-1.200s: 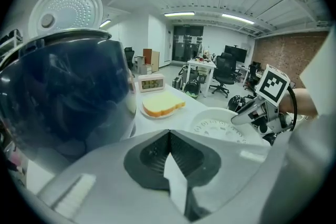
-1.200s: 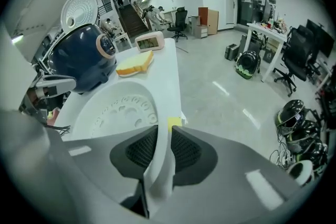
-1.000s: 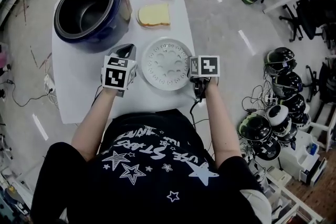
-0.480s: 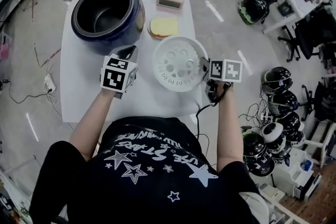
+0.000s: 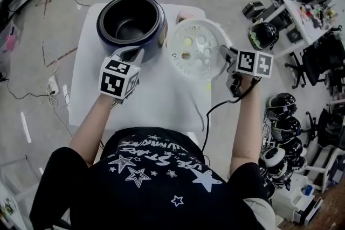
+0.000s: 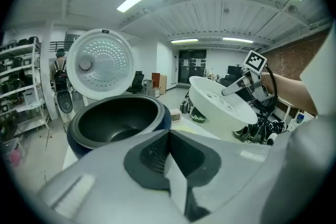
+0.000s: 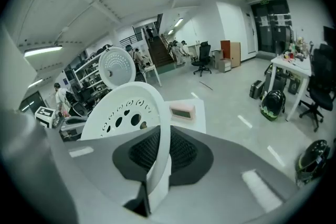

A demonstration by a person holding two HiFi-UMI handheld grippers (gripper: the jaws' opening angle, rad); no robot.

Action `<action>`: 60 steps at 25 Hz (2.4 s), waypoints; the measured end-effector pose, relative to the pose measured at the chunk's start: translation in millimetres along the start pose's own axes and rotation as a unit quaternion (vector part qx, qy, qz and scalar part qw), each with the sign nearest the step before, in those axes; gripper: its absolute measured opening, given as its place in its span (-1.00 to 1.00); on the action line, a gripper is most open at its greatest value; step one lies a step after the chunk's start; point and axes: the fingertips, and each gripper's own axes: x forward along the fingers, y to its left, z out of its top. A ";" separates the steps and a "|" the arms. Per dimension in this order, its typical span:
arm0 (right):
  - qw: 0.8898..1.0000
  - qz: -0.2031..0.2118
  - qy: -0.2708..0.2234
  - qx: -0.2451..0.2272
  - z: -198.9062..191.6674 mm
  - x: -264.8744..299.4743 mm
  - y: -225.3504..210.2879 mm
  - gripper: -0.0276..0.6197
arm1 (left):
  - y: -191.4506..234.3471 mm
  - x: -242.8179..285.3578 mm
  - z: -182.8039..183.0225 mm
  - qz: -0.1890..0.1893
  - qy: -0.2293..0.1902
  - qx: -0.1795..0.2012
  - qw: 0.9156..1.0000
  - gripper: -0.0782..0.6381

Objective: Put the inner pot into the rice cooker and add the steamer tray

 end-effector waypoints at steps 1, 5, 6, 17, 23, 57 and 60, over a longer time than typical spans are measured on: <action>1.000 0.002 -0.004 -0.006 10.5 0.1 6.8 -0.73 | 5.6 -5.9 4.0 0.004 -0.006 -0.002 1.000 -0.78; 0.999 0.021 -0.018 -0.032 47.5 6.6 46.6 -0.73 | 34.0 -34.0 17.5 0.025 -0.024 -0.009 0.999 -0.78; 0.999 0.025 -0.020 -0.040 55.7 11.2 58.2 -0.73 | 43.6 -40.5 19.2 0.032 -0.028 -0.012 0.999 -0.78; 0.992 0.079 -0.018 -0.092 104.1 85.5 177.0 -0.73 | 128.1 -106.7 8.7 0.106 -0.049 -0.047 0.992 -0.78; 0.993 0.066 -0.007 -0.097 132.5 136.8 226.1 -0.73 | 184.4 -127.7 2.1 0.115 -0.054 -0.056 0.990 -0.78; 0.980 0.032 -0.008 -0.196 78.7 186.2 206.8 0.08 | 152.7 -100.2 -39.5 0.143 -0.015 -0.110 0.983 -0.78; 0.978 0.048 -0.026 -0.202 81.4 171.5 199.0 0.11 | 133.4 -99.0 -41.1 0.157 -0.010 -0.116 0.981 -0.78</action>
